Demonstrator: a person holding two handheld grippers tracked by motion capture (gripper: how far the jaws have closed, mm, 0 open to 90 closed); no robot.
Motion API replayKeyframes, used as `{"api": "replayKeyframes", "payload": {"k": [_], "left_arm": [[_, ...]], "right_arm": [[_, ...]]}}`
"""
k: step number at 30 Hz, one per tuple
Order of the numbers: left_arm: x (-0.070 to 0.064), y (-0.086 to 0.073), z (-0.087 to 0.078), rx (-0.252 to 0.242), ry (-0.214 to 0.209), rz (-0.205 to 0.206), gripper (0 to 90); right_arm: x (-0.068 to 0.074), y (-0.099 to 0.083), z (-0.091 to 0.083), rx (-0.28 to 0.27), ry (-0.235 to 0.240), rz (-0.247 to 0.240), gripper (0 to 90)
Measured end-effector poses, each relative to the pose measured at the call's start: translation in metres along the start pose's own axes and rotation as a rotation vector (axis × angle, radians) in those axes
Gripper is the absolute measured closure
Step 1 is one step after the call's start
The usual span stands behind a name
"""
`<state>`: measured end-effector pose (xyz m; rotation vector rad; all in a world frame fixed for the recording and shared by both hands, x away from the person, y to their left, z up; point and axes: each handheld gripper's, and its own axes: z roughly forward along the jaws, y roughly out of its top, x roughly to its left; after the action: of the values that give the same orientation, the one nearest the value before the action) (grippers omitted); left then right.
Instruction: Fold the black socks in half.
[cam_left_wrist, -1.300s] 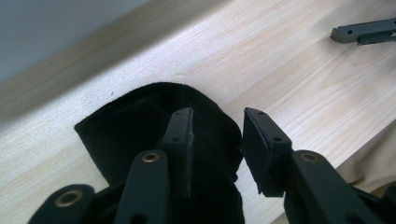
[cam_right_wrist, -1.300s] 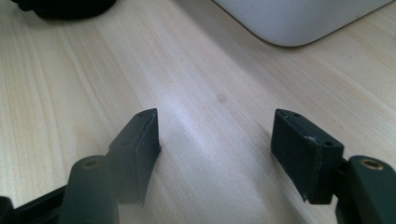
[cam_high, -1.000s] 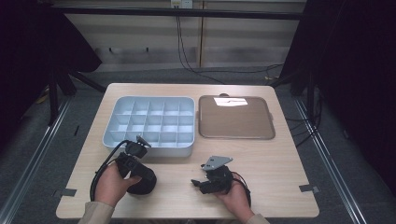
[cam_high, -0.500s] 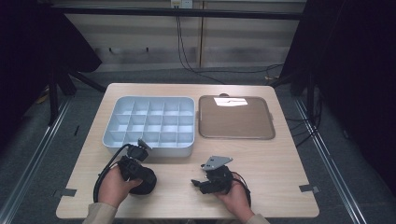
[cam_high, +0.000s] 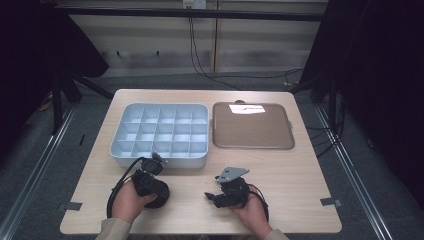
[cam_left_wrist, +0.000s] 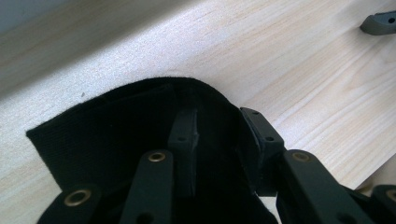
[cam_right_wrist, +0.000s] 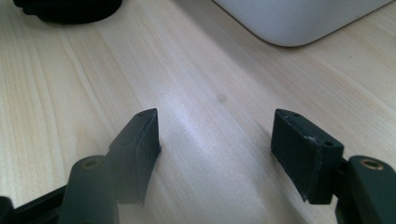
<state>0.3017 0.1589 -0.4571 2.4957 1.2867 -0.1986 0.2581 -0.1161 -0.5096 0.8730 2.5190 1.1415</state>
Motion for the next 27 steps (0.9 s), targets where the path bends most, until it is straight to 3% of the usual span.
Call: {"api": "replayKeyframes", "payload": {"k": [9, 27], "left_arm": [[-0.001, 0.003, -0.008, 0.022, -0.007, 0.006, 61.1], [-0.008, 0.01, -0.032, -0.004, 0.006, 0.025, 57.8]], "right_arm": [[0.0, 0.0, 0.0, 0.0, 0.0, 0.0, 32.3], [0.0, 0.0, 0.0, 0.0, 0.0, 0.001, 32.3]]}}
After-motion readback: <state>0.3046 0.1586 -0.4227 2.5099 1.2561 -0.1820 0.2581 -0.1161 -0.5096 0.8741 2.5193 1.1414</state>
